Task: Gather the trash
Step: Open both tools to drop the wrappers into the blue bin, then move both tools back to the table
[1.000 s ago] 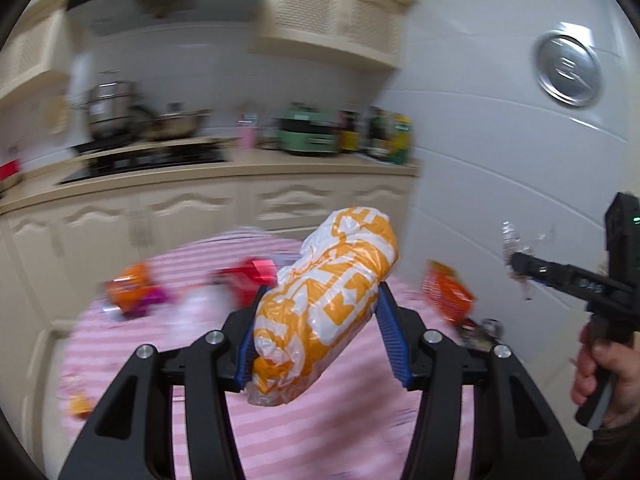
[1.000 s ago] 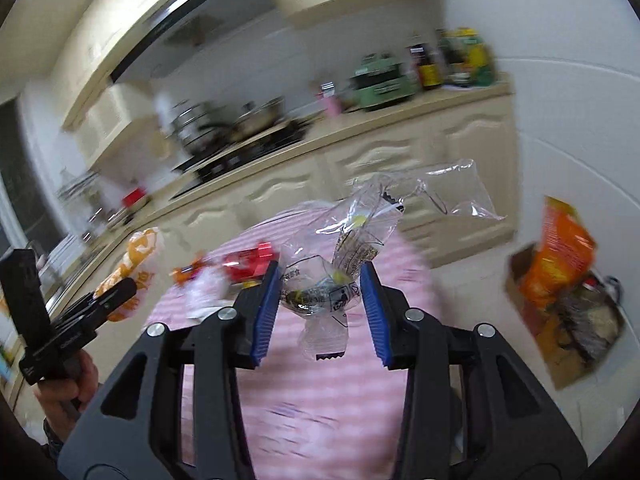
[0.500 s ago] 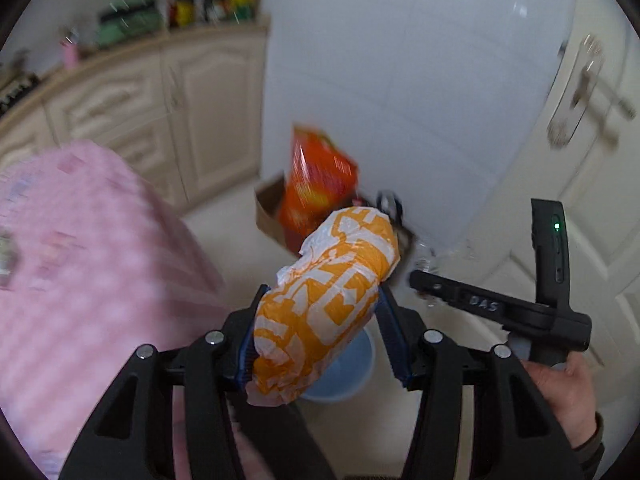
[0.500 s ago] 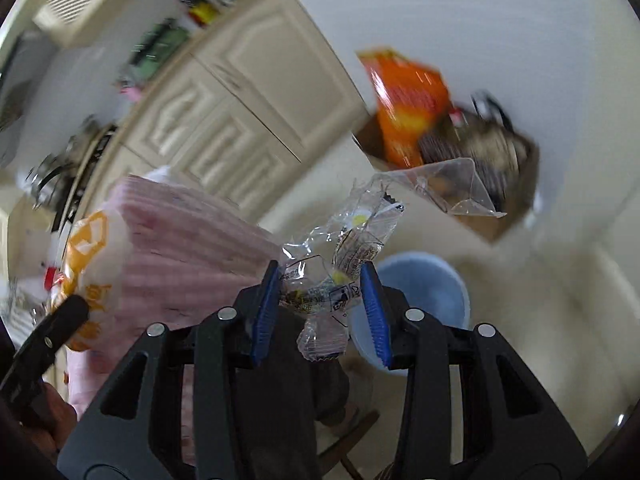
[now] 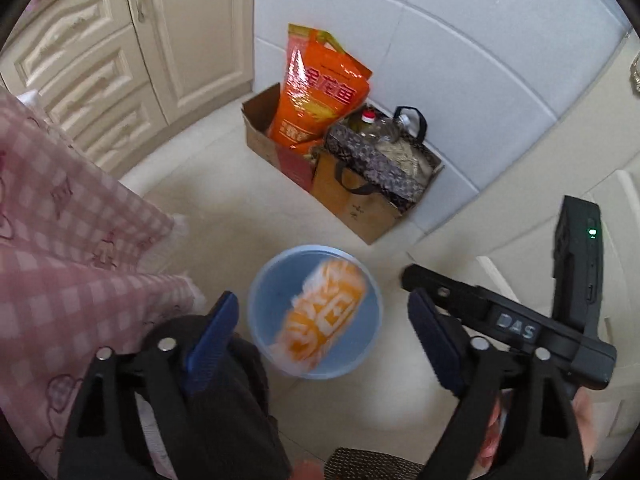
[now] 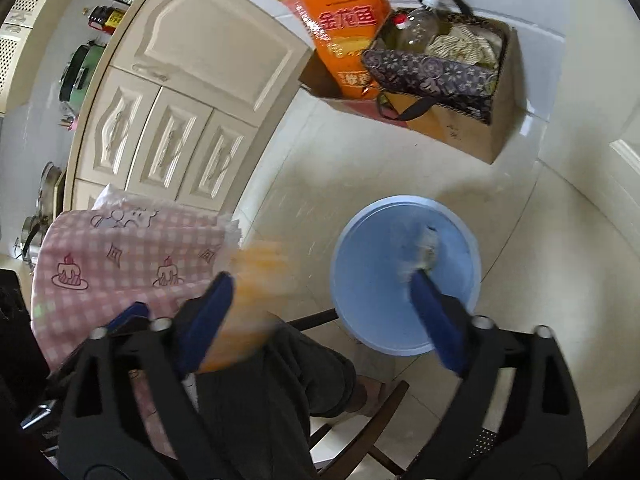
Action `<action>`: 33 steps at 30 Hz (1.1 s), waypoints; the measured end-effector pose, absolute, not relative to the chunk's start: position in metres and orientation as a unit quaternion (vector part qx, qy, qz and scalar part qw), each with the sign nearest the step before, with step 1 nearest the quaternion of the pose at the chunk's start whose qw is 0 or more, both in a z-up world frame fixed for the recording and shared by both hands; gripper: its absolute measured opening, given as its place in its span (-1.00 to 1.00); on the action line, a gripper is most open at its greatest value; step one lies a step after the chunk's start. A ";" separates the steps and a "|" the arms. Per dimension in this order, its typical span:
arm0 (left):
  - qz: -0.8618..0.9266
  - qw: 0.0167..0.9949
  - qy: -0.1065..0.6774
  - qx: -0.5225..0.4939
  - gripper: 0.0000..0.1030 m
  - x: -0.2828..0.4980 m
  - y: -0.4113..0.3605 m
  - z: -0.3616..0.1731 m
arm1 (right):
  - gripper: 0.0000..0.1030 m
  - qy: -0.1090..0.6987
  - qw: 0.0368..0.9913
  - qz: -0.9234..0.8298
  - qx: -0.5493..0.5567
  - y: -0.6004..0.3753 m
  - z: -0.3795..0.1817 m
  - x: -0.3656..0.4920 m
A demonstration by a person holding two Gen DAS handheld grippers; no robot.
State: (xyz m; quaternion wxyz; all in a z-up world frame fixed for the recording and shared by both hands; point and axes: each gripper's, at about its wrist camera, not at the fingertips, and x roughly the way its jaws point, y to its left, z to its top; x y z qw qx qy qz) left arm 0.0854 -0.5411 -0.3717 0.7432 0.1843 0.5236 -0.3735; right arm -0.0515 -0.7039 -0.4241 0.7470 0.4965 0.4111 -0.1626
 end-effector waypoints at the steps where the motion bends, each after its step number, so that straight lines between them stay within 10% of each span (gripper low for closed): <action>1: -0.369 0.746 0.522 0.187 0.71 0.086 -0.543 -0.372 | 0.88 0.411 0.747 -0.168 0.496 -0.704 -0.423 -0.054; 33: -0.377 0.868 0.306 0.105 0.80 0.049 -0.392 -0.145 | 0.88 0.270 0.896 -0.132 0.326 -0.595 -0.162 -0.037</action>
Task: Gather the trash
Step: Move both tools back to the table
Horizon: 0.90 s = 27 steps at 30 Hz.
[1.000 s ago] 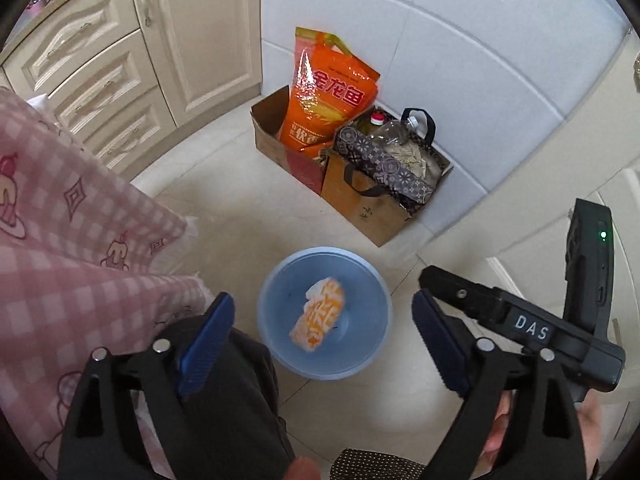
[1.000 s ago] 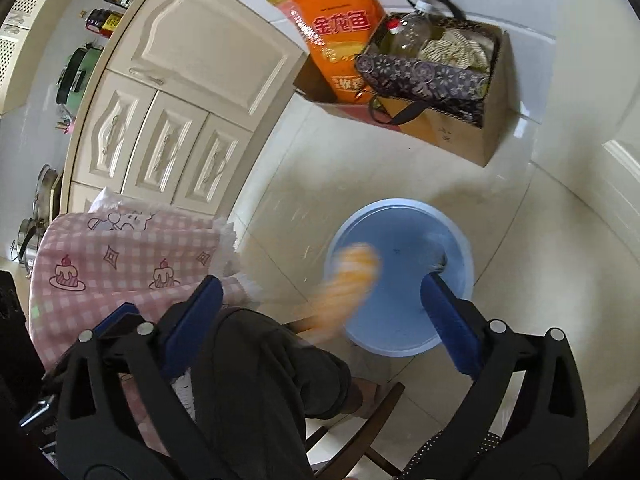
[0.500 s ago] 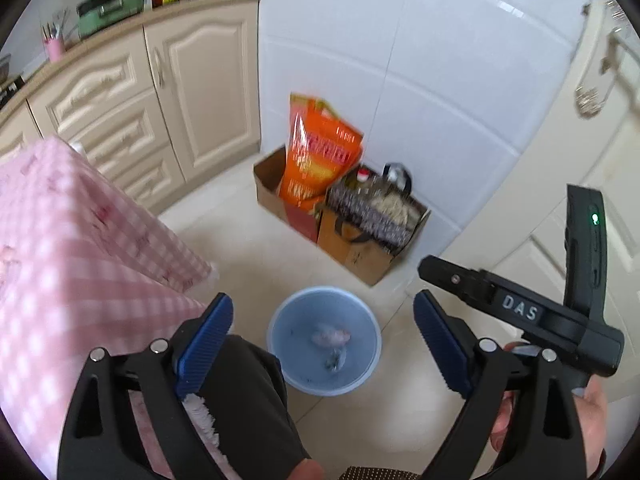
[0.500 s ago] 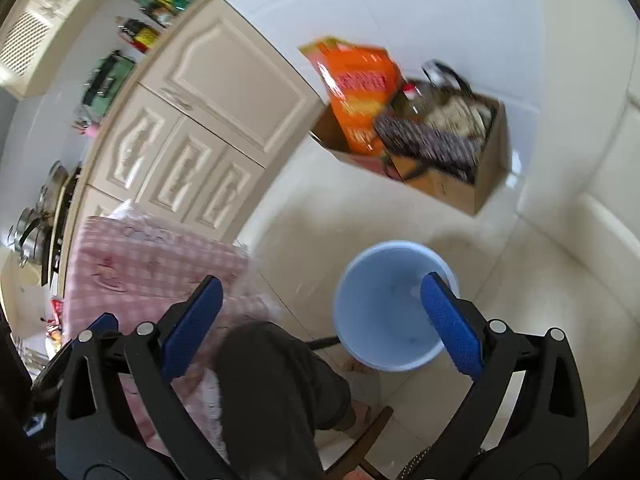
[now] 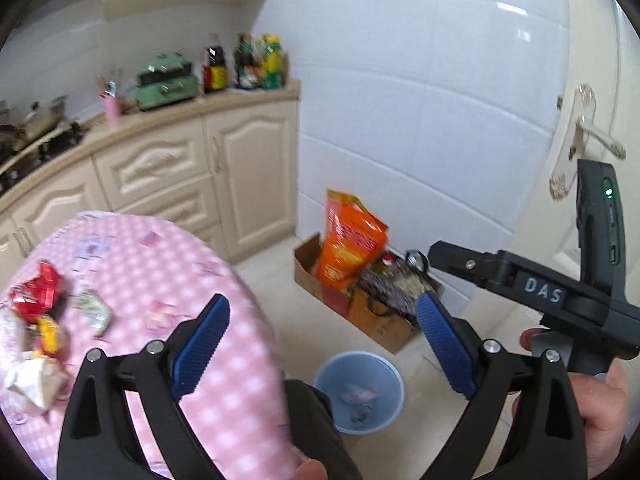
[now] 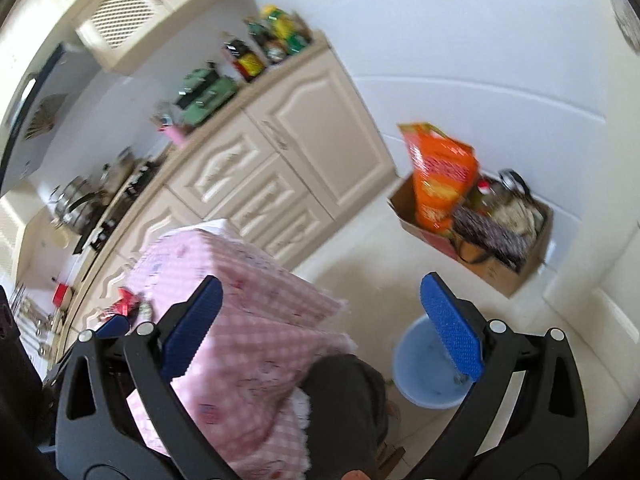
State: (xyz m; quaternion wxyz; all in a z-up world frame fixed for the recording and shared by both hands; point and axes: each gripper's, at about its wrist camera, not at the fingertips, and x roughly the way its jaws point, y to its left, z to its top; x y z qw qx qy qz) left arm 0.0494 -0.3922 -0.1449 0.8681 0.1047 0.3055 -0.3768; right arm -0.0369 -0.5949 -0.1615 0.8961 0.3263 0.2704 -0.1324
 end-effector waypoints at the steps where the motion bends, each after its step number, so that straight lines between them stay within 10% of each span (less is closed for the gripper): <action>1: -0.371 0.874 0.298 0.099 0.80 0.051 -0.381 -0.138 | 0.88 0.268 0.901 -0.124 0.319 -0.587 -0.154 -0.034; 27: -0.150 0.966 0.209 0.030 0.81 0.053 -0.074 -0.084 | 0.88 0.287 0.943 0.068 0.156 -0.337 -0.077 0.049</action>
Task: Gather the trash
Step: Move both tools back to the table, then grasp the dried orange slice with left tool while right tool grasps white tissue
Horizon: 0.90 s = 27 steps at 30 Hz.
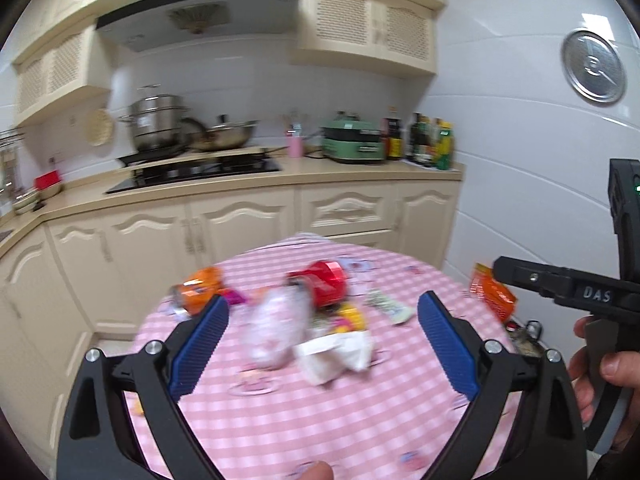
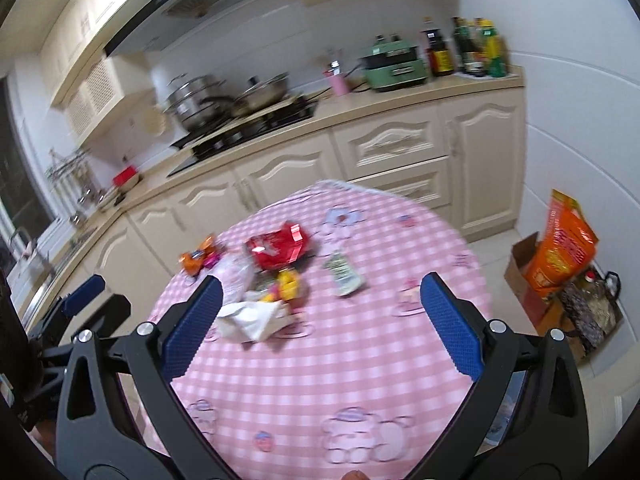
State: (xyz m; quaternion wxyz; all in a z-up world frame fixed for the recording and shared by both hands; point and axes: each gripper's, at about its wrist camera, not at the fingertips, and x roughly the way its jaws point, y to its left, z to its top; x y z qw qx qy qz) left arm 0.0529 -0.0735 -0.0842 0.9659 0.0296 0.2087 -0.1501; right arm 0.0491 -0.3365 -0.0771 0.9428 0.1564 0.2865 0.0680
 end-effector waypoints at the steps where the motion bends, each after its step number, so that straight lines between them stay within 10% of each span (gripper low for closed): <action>1: -0.143 0.967 0.209 0.029 0.81 0.050 -0.062 -0.086 | 0.88 0.291 0.942 0.076 0.149 -0.325 -0.078 0.052; 27: -0.027 0.940 0.340 0.030 0.82 0.121 0.090 -0.221 | 0.88 0.396 0.907 0.113 0.084 -0.232 -0.157 0.114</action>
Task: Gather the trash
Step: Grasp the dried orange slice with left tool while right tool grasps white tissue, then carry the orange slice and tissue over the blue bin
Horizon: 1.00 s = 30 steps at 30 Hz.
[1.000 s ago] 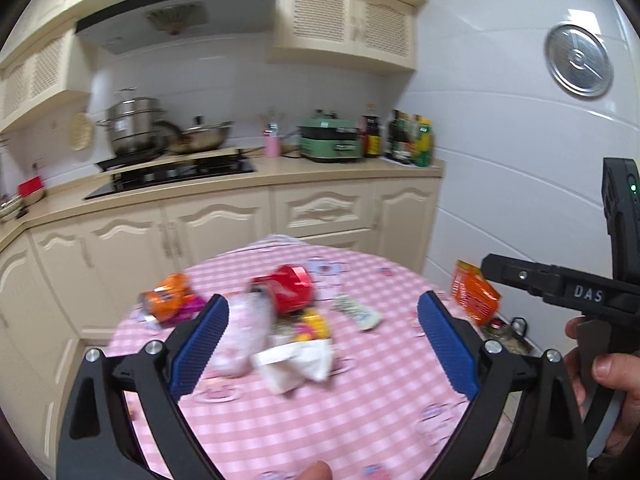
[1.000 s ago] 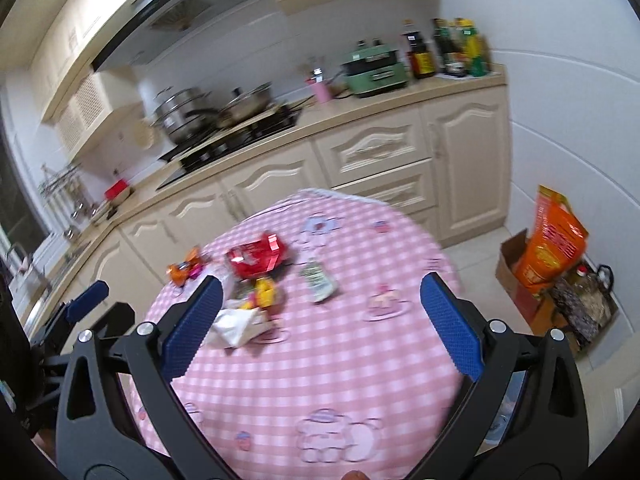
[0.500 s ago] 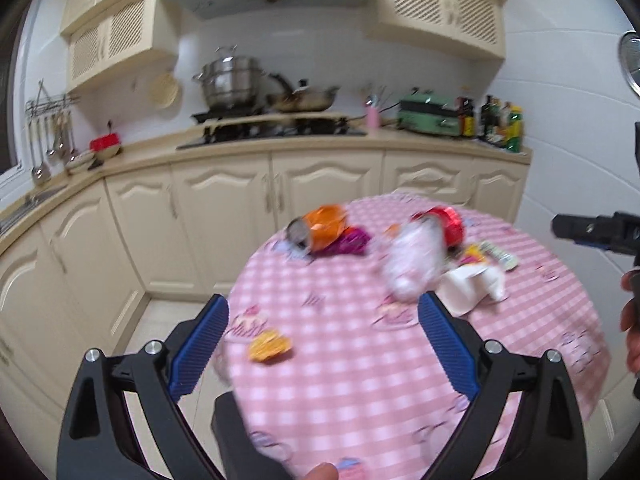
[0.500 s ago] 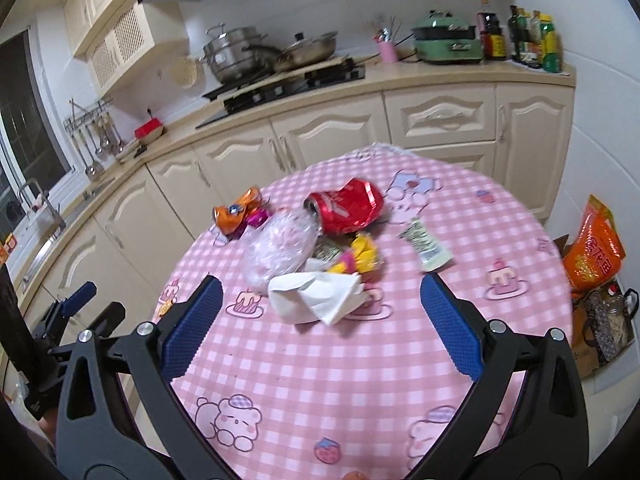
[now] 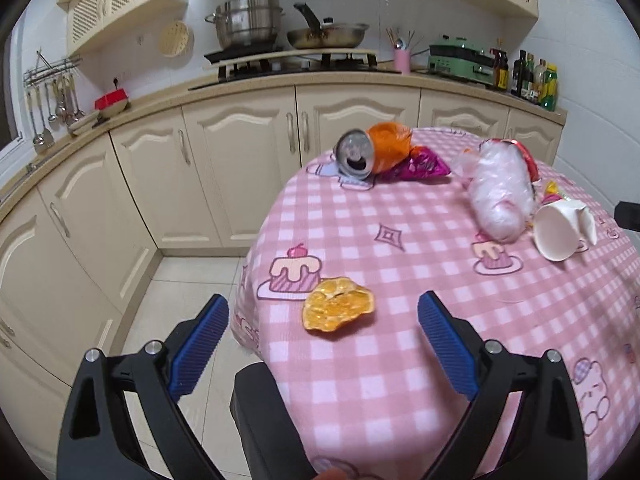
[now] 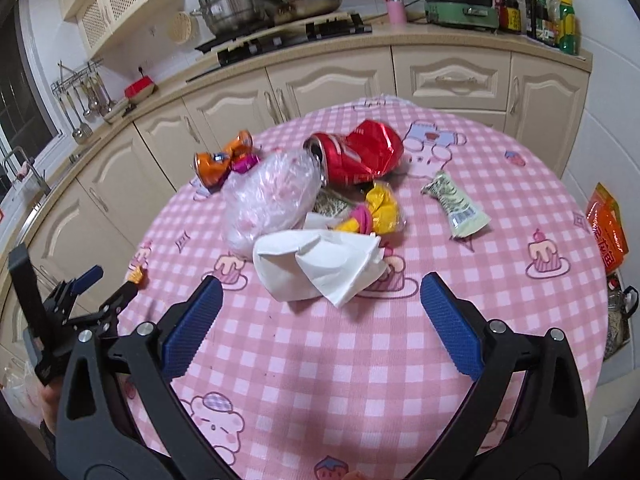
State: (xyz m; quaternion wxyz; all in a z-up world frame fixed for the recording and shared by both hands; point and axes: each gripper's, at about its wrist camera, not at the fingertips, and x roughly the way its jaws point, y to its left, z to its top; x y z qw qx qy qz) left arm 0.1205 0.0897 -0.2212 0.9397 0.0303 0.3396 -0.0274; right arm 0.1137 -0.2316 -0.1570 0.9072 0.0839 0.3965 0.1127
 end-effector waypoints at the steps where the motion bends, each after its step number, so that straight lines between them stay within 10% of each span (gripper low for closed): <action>1: -0.033 0.939 0.340 0.028 0.81 0.123 0.091 -0.222 | 0.88 0.399 0.906 0.114 0.083 -0.231 -0.159 0.115; 3: -0.041 0.938 0.343 0.027 0.81 0.127 0.092 -0.225 | 0.88 0.403 0.904 0.114 0.082 -0.229 -0.164 0.118; 10: -0.081 0.930 0.352 0.065 -0.20 0.129 0.066 -0.236 | 0.88 0.418 0.901 0.103 0.059 -0.215 -0.180 0.143; 30: -0.127 0.932 0.338 0.017 -0.24 0.116 0.045 -0.213 | 0.53 0.378 0.905 0.156 0.119 -0.250 -0.170 0.114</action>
